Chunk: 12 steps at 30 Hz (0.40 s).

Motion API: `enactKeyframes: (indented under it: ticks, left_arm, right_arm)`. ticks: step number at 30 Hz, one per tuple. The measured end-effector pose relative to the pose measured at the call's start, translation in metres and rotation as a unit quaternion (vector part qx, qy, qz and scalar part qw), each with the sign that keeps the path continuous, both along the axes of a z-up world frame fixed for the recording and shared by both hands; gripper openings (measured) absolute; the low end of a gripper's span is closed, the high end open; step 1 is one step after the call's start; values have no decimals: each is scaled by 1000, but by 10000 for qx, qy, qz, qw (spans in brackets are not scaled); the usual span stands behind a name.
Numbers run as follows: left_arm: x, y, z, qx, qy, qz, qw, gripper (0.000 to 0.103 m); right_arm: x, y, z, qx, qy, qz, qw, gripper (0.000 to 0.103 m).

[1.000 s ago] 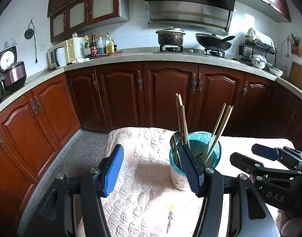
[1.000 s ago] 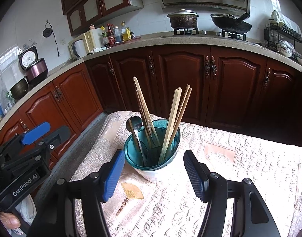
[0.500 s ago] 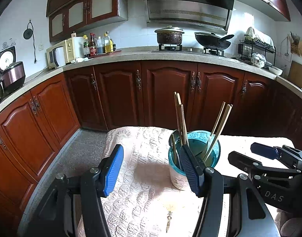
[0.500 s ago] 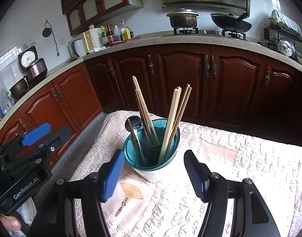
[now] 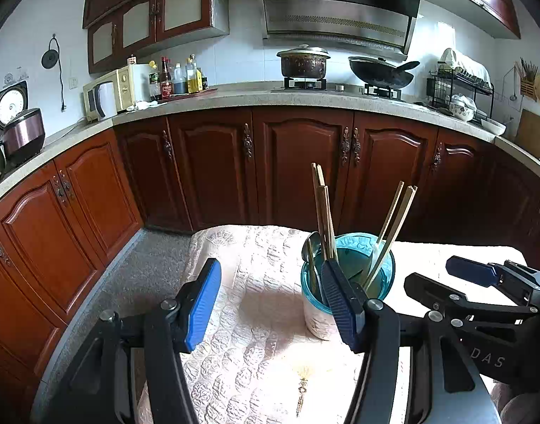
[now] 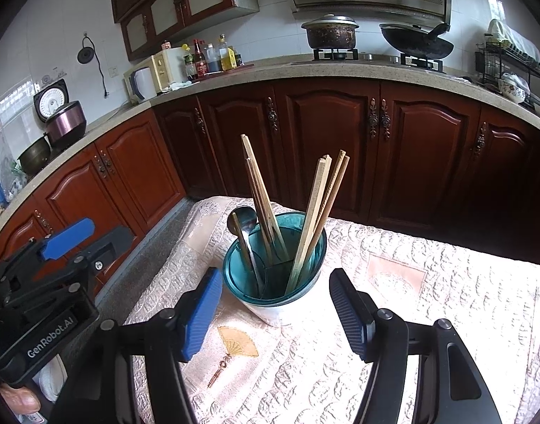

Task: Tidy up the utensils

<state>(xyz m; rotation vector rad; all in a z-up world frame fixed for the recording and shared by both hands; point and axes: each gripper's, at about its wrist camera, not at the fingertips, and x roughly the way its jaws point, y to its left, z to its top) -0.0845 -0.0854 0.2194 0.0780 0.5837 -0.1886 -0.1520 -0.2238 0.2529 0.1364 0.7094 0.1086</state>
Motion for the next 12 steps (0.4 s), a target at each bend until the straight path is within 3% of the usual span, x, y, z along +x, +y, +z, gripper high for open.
enactKeyframes:
  ticks: [12]
  left_arm:
    - [3,-3,-5,3,49,-14,10000,60]
  right_arm:
    - [0,-5,-8,25,30,-20,10000,68]
